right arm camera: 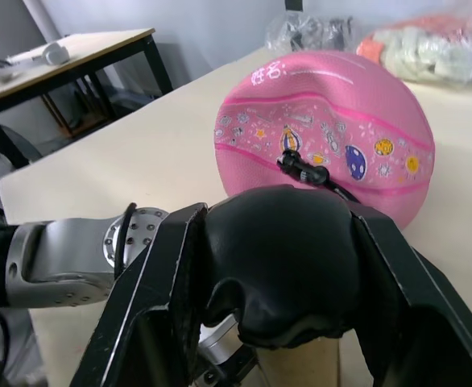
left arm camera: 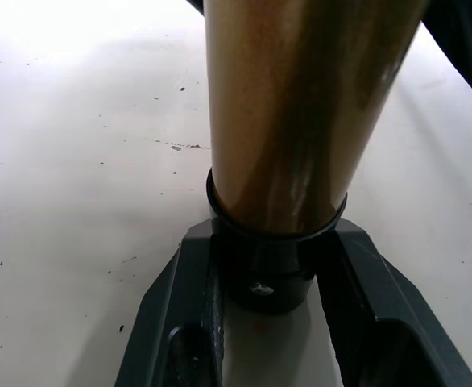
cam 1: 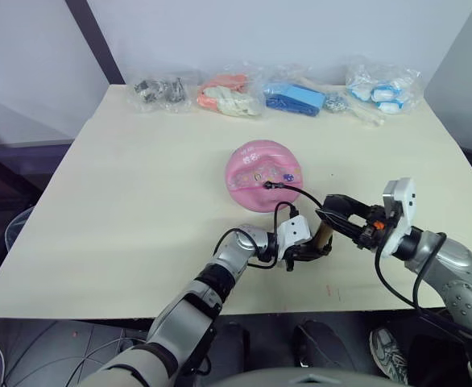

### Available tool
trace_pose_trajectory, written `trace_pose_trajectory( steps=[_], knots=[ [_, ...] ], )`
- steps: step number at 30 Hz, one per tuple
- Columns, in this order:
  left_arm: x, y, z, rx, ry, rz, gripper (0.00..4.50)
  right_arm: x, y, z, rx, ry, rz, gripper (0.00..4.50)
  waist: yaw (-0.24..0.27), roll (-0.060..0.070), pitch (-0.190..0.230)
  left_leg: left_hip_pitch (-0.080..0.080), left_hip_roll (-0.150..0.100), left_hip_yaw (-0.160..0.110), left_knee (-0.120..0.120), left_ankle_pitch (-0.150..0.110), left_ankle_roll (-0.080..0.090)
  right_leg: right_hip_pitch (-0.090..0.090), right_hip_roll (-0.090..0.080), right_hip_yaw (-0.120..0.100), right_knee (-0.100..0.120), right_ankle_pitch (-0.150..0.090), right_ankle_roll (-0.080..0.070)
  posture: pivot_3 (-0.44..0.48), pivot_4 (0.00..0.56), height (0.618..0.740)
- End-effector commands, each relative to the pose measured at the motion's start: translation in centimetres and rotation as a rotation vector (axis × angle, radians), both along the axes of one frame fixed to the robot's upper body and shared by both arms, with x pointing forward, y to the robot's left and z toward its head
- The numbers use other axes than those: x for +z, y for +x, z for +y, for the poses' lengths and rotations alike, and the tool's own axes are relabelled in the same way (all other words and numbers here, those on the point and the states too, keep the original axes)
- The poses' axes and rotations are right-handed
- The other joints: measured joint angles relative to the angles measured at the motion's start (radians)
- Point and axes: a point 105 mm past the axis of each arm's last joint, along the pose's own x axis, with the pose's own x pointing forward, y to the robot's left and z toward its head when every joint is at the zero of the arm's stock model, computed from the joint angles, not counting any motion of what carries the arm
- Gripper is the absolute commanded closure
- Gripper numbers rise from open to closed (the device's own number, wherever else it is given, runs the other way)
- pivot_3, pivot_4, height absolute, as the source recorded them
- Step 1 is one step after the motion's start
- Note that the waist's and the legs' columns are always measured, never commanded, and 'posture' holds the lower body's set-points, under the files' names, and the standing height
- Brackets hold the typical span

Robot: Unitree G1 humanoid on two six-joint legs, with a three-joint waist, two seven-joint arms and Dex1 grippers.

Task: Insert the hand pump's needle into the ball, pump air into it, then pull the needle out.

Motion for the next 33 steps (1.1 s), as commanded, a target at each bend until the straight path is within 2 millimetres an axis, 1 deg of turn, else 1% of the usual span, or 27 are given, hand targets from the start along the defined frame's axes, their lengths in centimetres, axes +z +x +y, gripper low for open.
trace_pose_trajectory(
  steps=[1, 3, 7, 10, 13, 17, 23, 27, 33],
  knots=[
    [-3.0, 0.6, 3.3, 0.126, 0.112, 0.069, 3.37, 3.1, 0.1, -0.8, -0.007, -0.060, -0.174, 2.54, 0.000, 0.001, 0.000, 0.000, 0.000, 0.000, 0.000, 0.000, 0.000, 0.000, 0.000, 0.000, 0.000, 0.000, 0.000, 0.000, 0.150, 0.740],
    [-3.1, 0.5, 3.4, 0.124, 0.115, 0.070, 3.37, 4.0, 0.3, -1.2, -0.027, -0.058, -0.204, 2.54, 0.000, 0.001, 0.001, 0.000, 0.000, 0.000, 0.000, 0.000, 0.000, 0.000, 0.000, 0.000, 0.000, 0.000, 0.000, 0.000, 0.150, 0.740],
    [-3.2, 0.4, 3.2, 0.116, 0.116, 0.073, 3.37, 6.8, 0.6, -1.8, -0.050, -0.043, -0.275, 2.54, 0.000, 0.004, 0.004, -0.001, 0.000, 0.000, 0.000, 0.000, 0.000, -0.001, 0.000, 0.000, 0.000, 0.000, 0.000, 0.000, 0.150, 0.740],
    [-3.2, 0.3, 3.2, 0.114, 0.117, 0.074, 3.37, 7.9, 0.6, -1.9, -0.056, -0.038, -0.298, 2.54, 0.001, 0.004, 0.005, -0.002, 0.000, 0.000, 0.000, 0.000, 0.000, -0.002, 0.000, 0.000, 0.000, 0.000, 0.000, 0.000, 0.150, 0.740],
    [-3.3, 0.3, 3.2, 0.111, 0.118, 0.074, 3.37, 9.8, 0.6, -2.1, -0.057, -0.034, -0.342, 2.54, 0.000, 0.005, 0.005, -0.002, 0.000, 0.000, 0.000, 0.000, 0.000, -0.002, -0.001, 0.000, 0.000, 0.000, 0.000, 0.000, 0.150, 0.740],
    [-3.3, 0.3, 3.2, 0.109, 0.120, 0.073, 3.37, 11.6, 0.7, -2.6, -0.065, -0.028, -0.363, 2.54, 0.001, 0.006, 0.006, -0.002, 0.000, 0.000, 0.000, 0.000, 0.000, -0.002, -0.001, 0.000, 0.000, 0.000, 0.000, 0.000, 0.150, 0.740],
    [-3.4, 0.1, 3.2, 0.101, 0.122, 0.074, 3.37, 13.2, 0.4, -3.5, -0.050, -0.049, -0.314, 2.54, 0.001, 0.007, 0.007, -0.002, 0.000, 0.000, 0.000, 0.000, 0.000, -0.002, -0.001, 0.000, 0.000, 0.000, 0.000, 0.000, 0.150, 0.740],
    [-3.4, 0.1, 3.2, 0.098, 0.122, 0.075, 3.37, 14.4, -0.1, -3.7, -0.033, -0.031, -0.283, 2.54, 0.001, 0.007, 0.007, -0.002, 0.000, 0.000, 0.000, 0.000, 0.000, -0.002, -0.001, 0.000, 0.000, 0.000, 0.000, 0.000, 0.150, 0.740],
    [-3.4, -0.1, 3.0, 0.091, 0.119, 0.077, 3.37, 14.8, -0.4, -3.4, -0.011, -0.043, -0.266, 2.54, 0.001, 0.007, 0.007, -0.003, 0.000, 0.000, 0.000, 0.000, 0.000, -0.002, -0.001, 0.001, 0.000, 0.000, 0.000, 0.000, 0.150, 0.740]
  ],
)
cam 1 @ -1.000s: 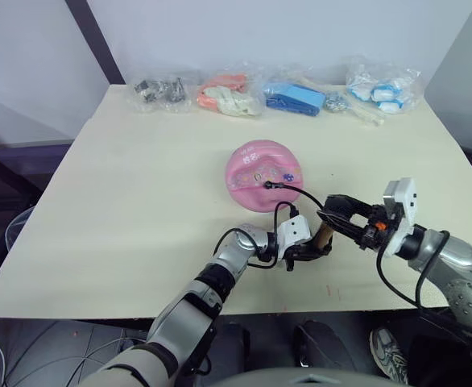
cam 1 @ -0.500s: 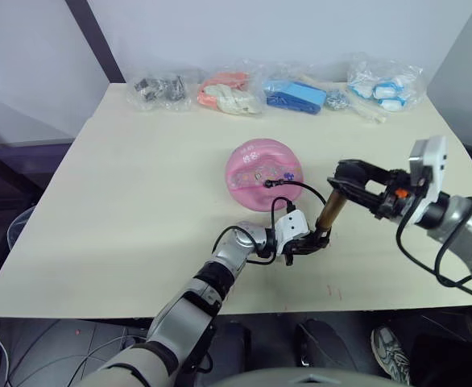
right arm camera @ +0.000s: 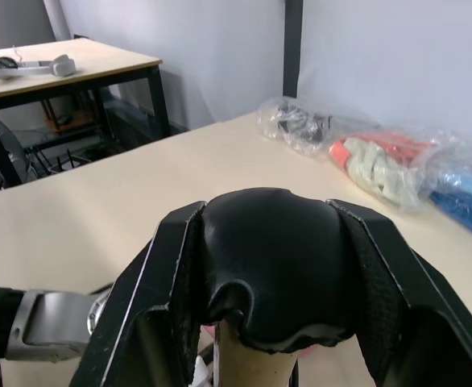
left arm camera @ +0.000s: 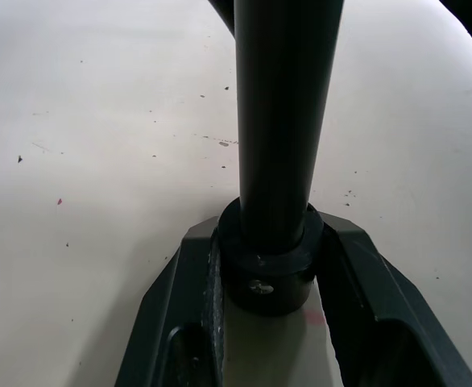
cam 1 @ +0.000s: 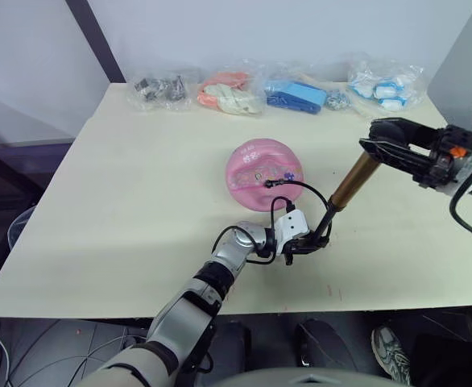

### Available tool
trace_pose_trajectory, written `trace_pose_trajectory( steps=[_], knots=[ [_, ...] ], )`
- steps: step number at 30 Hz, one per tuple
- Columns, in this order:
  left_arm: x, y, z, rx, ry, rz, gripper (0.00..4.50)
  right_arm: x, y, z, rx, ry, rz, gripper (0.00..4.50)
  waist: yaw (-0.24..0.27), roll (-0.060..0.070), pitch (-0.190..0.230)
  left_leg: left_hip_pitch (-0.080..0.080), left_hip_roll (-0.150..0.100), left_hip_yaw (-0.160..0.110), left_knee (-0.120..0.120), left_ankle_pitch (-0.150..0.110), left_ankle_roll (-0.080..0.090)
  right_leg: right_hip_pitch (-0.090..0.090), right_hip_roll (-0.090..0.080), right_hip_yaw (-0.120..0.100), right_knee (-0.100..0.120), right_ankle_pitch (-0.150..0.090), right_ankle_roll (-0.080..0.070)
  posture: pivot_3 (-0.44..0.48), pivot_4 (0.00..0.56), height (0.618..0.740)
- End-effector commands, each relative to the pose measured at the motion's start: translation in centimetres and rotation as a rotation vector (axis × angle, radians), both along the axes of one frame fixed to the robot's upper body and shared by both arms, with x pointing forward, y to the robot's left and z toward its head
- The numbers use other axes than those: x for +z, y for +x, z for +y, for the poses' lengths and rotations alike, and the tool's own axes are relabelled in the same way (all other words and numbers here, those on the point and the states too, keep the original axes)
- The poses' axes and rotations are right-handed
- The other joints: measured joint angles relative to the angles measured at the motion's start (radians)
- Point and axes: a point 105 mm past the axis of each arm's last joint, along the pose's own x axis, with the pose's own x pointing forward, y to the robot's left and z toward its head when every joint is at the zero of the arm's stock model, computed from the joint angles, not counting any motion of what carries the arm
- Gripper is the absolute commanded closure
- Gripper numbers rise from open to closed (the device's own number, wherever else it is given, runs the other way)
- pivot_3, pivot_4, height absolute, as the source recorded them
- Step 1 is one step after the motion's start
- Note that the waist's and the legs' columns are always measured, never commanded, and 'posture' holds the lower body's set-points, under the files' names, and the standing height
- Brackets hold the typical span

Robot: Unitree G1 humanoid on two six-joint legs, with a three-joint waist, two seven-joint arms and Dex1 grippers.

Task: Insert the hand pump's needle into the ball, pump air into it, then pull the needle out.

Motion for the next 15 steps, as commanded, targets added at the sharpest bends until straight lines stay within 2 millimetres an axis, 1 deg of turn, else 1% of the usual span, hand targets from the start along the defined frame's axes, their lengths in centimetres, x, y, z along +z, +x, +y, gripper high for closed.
trace_pose_trajectory(
  steps=[1, 5, 7, 11, 13, 15],
  knots=[
    [-4.0, -1.1, 2.6, 0.036, 0.135, 0.106, 3.37, 2.2, -0.6, -0.3, -0.019, 0.013, -0.086, 2.54, 0.000, 0.000, 0.000, 0.000, 0.000, 0.000, 0.000, 0.000, 0.000, 0.000, 0.000, 0.000, 0.000, 0.000, 0.000, 0.000, 0.150, 0.740],
    [-4.0, -1.1, 2.6, 0.035, 0.133, 0.108, 3.37, 1.9, -0.3, -0.2, -0.026, 0.016, -0.088, 2.54, 0.000, 0.000, 0.000, 0.000, 0.000, 0.000, 0.000, 0.000, 0.000, 0.000, 0.000, 0.000, 0.000, 0.000, 0.000, 0.000, 0.150, 0.740],
    [-4.0, -1.2, 2.6, 0.035, 0.135, 0.109, 3.37, 1.3, 0.1, -0.3, -0.042, 0.007, -0.068, 2.54, 0.000, 0.000, 0.000, 0.000, 0.000, 0.000, 0.000, 0.000, 0.000, 0.000, 0.000, 0.000, 0.000, 0.000, 0.000, 0.000, 0.150, 0.740],
    [-4.1, -1.2, 2.7, 0.034, 0.141, 0.104, 3.37, -1.4, 0.2, 0.0, -0.044, -0.040, 0.023, 2.54, 0.000, 0.000, 0.000, 0.000, 0.000, 0.000, 0.000, 0.000, 0.000, 0.000, 0.000, 0.000, 0.000, 0.000, 0.000, 0.000, 0.150, 0.740],
    [-4.0, -1.0, 2.8, 0.037, 0.142, 0.096, 3.37, -2.7, 0.0, 0.3, -0.025, -0.059, 0.085, 2.54, 0.000, -0.001, -0.001, 0.001, 0.000, 0.000, 0.000, 0.000, 0.000, 0.000, 0.000, 0.000, 0.000, 0.000, 0.000, 0.000, 0.150, 0.740],
    [-3.9, -0.9, 2.9, 0.035, 0.147, 0.085, 3.37, -3.5, 0.0, 0.5, -0.021, -0.067, 0.122, 2.54, 0.000, -0.001, -0.001, 0.001, 0.000, 0.000, 0.000, 0.000, 0.000, 0.001, 0.000, 0.000, 0.000, 0.000, 0.000, 0.000, 0.150, 0.740]
  ],
)
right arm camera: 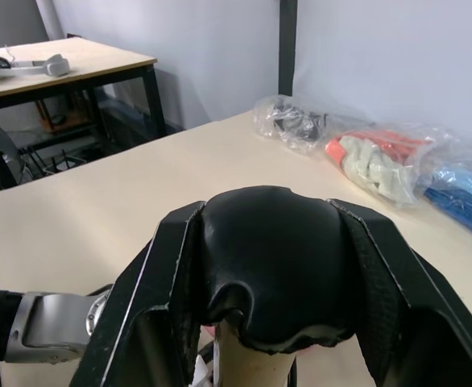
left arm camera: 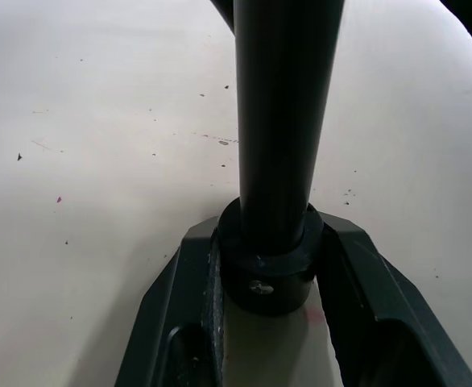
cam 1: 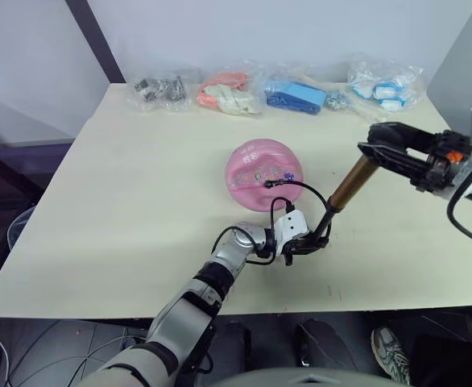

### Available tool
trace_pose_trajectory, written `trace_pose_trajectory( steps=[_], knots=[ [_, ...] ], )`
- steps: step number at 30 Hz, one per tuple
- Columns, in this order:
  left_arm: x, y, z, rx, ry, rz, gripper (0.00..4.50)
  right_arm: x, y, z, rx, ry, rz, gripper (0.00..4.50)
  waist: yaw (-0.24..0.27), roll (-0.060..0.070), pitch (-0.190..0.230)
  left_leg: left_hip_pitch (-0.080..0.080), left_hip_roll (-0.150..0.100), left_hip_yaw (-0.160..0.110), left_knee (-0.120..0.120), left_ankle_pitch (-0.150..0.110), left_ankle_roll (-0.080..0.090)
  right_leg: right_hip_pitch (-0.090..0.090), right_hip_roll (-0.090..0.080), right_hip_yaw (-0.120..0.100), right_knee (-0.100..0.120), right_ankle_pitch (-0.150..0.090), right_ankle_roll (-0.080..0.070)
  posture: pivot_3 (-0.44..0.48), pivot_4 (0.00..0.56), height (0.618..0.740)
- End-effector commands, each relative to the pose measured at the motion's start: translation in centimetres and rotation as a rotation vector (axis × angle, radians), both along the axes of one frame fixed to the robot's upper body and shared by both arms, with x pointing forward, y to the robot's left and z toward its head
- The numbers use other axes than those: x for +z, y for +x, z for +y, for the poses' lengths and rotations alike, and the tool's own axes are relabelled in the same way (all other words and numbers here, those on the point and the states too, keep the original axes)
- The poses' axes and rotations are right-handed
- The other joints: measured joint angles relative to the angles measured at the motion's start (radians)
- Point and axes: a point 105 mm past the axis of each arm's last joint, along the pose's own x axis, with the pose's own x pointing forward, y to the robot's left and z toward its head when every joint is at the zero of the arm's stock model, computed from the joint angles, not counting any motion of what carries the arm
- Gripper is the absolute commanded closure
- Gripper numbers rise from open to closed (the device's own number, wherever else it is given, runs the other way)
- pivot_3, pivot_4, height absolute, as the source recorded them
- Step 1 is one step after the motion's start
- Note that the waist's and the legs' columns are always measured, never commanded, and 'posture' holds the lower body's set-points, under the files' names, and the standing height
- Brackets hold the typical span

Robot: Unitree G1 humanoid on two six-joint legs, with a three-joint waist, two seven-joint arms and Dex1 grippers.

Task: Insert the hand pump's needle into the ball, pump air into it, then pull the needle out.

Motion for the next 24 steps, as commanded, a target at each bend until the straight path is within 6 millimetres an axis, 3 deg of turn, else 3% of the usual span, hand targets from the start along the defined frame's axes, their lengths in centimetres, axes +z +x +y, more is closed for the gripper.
trace_pose_trajectory(
  steps=[1, 10, 16, 24],
  knots=[
    [-3.8, -0.9, 2.8, 0.035, 0.142, 0.086, 3.37, -2.5, 0.1, 0.5, -0.004, -0.052, 0.105, 2.54, 0.000, 0.000, 0.000, 0.000, 0.000, 0.000, 0.000, 0.000, 0.000, 0.000, 0.000, 0.000, 0.000, 0.000, 0.000, 0.000, 0.150, 0.740],
    [-3.7, -0.8, 2.7, 0.029, 0.138, 0.075, 3.37, -6.6, 0.5, 1.4, -0.009, -0.081, 0.219, 2.54, 0.000, -0.002, -0.002, 0.000, 0.000, 0.000, 0.000, 0.000, 0.000, 0.000, 0.000, 0.000, 0.000, 0.000, 0.000, 0.000, 0.150, 0.740],
    [-3.6, -0.7, 2.6, 0.031, 0.133, 0.072, 3.37, -11.1, 0.3, 2.0, -0.003, -0.148, 0.278, 2.54, 0.000, -0.004, -0.003, 0.001, 0.000, 0.000, 0.000, 0.000, 0.000, 0.001, 0.001, 0.000, 0.000, 0.000, 0.000, 0.000, 0.150, 0.740],
    [-3.6, -0.7, 2.7, 0.036, 0.130, 0.072, 3.37, -13.8, 0.2, 2.8, 0.016, -0.159, 0.306, 2.54, -0.001, -0.005, -0.004, 0.001, 0.000, 0.000, 0.000, 0.000, 0.000, 0.001, 0.001, 0.000, -0.001, 0.000, 0.000, 0.000, 0.150, 0.740]
  ],
)
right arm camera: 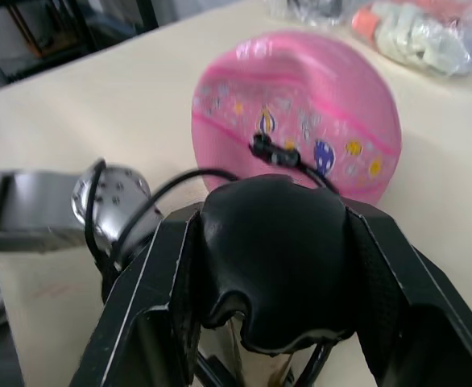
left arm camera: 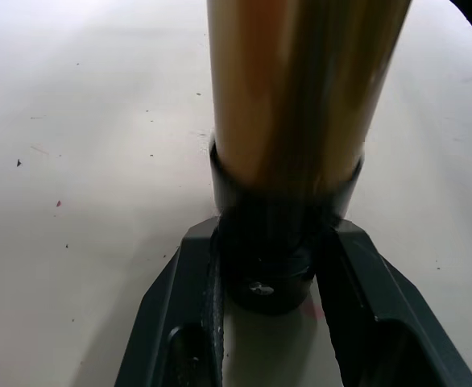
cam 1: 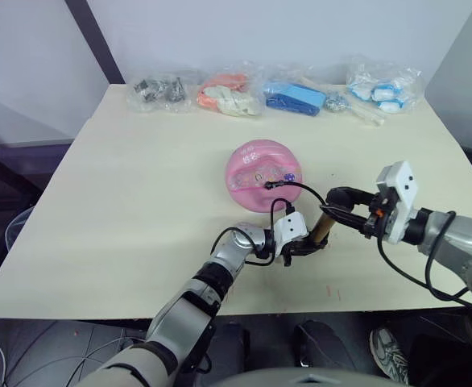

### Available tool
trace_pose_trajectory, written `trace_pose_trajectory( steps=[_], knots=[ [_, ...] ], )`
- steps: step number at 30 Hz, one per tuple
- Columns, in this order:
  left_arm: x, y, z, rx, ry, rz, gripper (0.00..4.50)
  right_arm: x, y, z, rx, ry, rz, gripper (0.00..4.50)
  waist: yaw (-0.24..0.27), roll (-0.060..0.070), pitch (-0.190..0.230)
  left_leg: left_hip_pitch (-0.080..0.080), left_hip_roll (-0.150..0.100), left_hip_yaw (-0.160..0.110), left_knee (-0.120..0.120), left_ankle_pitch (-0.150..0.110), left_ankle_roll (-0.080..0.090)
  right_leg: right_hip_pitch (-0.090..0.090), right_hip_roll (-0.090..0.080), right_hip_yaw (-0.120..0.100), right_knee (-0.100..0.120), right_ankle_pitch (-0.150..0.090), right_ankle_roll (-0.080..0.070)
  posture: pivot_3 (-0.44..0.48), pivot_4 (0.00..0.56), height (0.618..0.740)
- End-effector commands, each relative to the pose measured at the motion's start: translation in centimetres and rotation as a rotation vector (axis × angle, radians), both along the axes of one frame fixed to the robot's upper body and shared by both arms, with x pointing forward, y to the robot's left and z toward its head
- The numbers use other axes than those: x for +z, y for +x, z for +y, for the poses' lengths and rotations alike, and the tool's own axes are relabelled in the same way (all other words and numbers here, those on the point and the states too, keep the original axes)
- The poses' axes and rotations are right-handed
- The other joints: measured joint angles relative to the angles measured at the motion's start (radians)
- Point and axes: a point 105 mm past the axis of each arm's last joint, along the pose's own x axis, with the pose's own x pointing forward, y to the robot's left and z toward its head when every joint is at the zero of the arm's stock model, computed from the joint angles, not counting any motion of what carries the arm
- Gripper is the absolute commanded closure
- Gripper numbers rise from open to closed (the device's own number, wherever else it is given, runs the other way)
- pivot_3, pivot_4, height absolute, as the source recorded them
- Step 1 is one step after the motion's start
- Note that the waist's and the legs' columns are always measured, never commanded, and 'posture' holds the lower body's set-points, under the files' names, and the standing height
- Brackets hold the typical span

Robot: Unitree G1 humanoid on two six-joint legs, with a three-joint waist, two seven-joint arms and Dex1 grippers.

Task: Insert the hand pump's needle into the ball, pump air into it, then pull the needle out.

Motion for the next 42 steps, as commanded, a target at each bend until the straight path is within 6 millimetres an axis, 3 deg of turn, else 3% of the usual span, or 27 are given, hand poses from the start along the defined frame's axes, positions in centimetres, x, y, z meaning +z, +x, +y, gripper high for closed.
trace_pose_trajectory(
  steps=[1, 4, 13, 23, 42],
  knots=[
    [-3.3, -0.6, 2.5, 0.049, 0.118, 0.092, 3.37, -2.9, -0.7, 0.3, 0.023, -0.027, 0.106, 2.54, 0.000, 0.000, 0.000, 0.000, 0.000, 0.000, 0.000, 0.000, 0.000, 0.000, 0.000, 0.000, 0.000, 0.000, 0.000, 0.000, 0.150, 0.740],
    [-3.4, -0.6, 2.5, 0.050, 0.118, 0.092, 3.37, -1.9, -0.5, 0.2, 0.024, -0.011, 0.067, 2.54, 0.000, 0.000, 0.000, 0.000, 0.000, 0.000, 0.000, 0.000, 0.000, 0.000, 0.000, 0.000, 0.000, 0.000, 0.000, 0.000, 0.150, 0.740],
    [-3.6, -0.8, 2.5, 0.048, 0.121, 0.098, 3.37, 5.7, 0.3, -1.0, 0.029, 0.066, -0.105, 2.54, 0.000, 0.001, 0.001, -0.001, 0.000, 0.000, 0.000, 0.000, 0.000, -0.001, 0.000, 0.000, 0.000, 0.000, 0.000, 0.000, 0.150, 0.740],
    [-3.7, -1.0, 2.3, 0.038, 0.122, 0.100, 3.37, 10.8, 0.1, -1.6, 0.022, 0.172, -0.238, 2.54, 0.000, 0.001, 0.002, -0.001, 0.000, 0.000, 0.000, 0.000, 0.000, -0.002, 0.000, 0.000, 0.000, 0.000, 0.000, 0.000, 0.150, 0.740],
    [-3.9, -1.2, 2.4, 0.024, 0.130, 0.102, 3.37, 14.4, -0.1, -2.5, 0.015, 0.167, -0.336, 2.54, 0.000, 0.002, 0.002, -0.002, 0.000, 0.000, 0.000, 0.000, 0.000, -0.002, 0.000, 0.001, 0.000, 0.000, 0.000, 0.000, 0.150, 0.740]
  ],
)
